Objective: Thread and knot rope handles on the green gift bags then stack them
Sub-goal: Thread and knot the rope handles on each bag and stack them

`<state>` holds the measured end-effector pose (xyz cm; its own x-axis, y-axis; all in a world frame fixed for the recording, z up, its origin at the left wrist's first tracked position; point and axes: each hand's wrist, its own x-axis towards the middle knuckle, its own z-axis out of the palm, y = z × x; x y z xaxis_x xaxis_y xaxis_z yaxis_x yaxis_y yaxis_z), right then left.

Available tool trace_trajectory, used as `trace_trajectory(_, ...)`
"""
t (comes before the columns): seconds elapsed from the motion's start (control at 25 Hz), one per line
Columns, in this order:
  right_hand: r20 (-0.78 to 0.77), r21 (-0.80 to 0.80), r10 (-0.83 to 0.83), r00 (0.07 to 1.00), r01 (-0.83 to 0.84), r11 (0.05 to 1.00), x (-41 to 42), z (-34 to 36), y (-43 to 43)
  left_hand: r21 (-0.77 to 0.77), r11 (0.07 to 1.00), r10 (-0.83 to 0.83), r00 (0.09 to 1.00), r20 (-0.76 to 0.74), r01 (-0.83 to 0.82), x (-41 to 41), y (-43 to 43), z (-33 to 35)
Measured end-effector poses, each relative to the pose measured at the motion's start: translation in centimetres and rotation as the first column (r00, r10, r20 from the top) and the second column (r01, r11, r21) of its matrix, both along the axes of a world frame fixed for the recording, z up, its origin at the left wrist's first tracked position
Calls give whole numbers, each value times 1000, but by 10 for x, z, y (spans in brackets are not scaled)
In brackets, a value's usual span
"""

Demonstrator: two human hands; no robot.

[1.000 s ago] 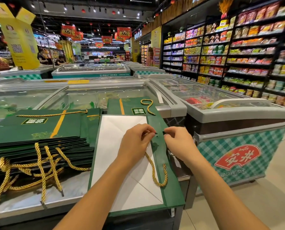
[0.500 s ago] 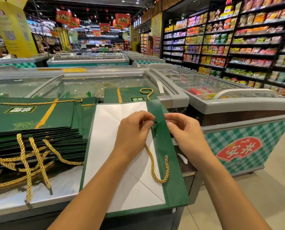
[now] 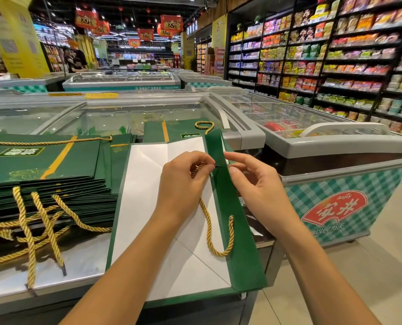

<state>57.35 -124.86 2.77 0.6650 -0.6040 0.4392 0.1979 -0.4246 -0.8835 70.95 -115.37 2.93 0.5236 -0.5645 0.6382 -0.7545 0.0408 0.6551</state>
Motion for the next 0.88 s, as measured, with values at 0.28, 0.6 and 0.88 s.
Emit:
trace_trajectory(0.28, -33, -66, -6, 999, 4, 998, 3, -1, 3, 3, 1000, 13, 1000, 9, -13, -1, 0, 1)
trace_trajectory(0.6, -56, -68, 6, 998, -10, 998, 3, -2, 1, 21, 999, 41, 993, 109, -43, -2, -1, -1)
trace_trajectory(0.88, -82, -140, -26, 996, 14, 990, 4, -6, -2, 5, 999, 43, 996, 84, -44, -2, 1, -1)
